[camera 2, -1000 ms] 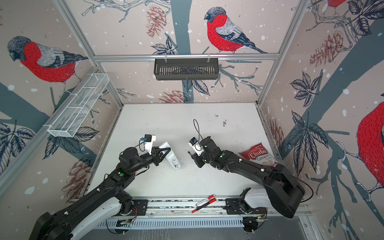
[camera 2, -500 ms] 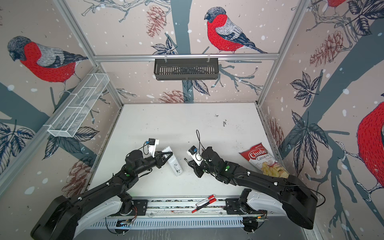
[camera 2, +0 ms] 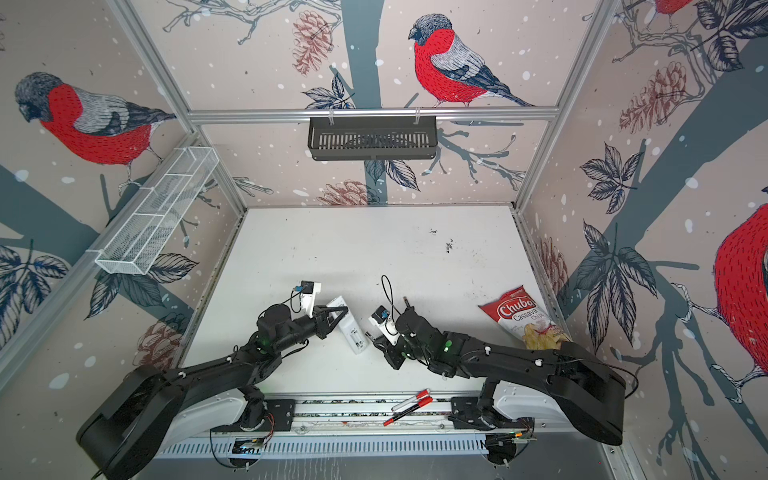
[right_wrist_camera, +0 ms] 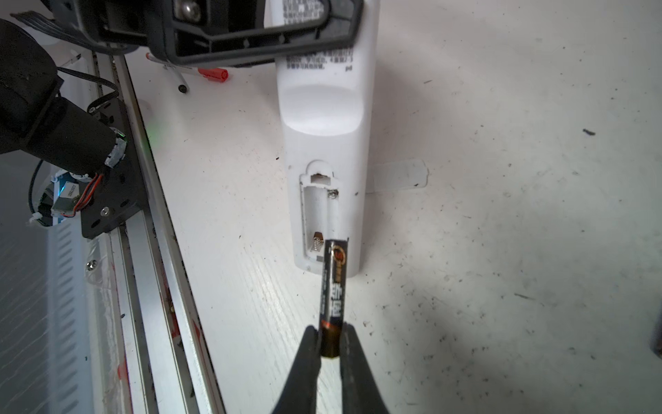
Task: Load the batteries into the remote control
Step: 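Carry the battery to the remote's open compartment while the left gripper holds the remote, then press the battery down into the remote's compartment with the right gripper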
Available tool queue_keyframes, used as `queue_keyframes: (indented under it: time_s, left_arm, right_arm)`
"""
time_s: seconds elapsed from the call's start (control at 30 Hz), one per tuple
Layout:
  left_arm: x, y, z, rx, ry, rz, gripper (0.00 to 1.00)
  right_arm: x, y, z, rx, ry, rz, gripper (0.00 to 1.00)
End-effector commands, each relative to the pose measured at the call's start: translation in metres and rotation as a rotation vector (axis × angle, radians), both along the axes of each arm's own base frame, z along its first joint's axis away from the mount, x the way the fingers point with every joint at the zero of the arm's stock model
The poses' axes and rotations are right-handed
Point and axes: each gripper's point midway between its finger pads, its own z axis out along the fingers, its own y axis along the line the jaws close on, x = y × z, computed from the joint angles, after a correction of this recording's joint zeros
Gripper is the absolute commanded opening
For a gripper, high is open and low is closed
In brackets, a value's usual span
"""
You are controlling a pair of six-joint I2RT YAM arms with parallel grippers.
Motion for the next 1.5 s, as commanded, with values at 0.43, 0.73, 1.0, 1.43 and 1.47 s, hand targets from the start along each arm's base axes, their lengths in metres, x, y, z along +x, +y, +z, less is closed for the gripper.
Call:
queue_keyframes:
  time_s: [0.43, 0.73, 1.0, 1.43, 1.47]
  left_arm:
    - [0.008, 0.005, -0.001, -0.001, -0.011, 0.053, 0.00]
    - [0.007, 0.006, -0.001, 0.004, -0.013, 0.055, 0.00]
    - [0.007, 0.007, 0.001, -0.006, -0.008, 0.060, 0.00]
    - [0.011, 0.014, 0.044, -0.147, -0.018, 0.084, 0.00]
    - [0.011, 0.015, 0.048, -0.163, -0.017, 0.081, 0.00]
  right_arm:
    - [0.005, 0.034, -0.010, -0.018, -0.044, 0.068, 0.13]
    - [0.015, 0.036, -0.027, -0.071, -0.022, 0.019, 0.13]
    - [0.023, 0.036, -0.026, -0.075, -0.020, -0.014, 0.13]
    - [0.023, 0.034, 0.000, -0.062, -0.053, -0.011, 0.13]
    - [0.024, 0.035, 0.002, -0.060, -0.058, -0.014, 0.13]
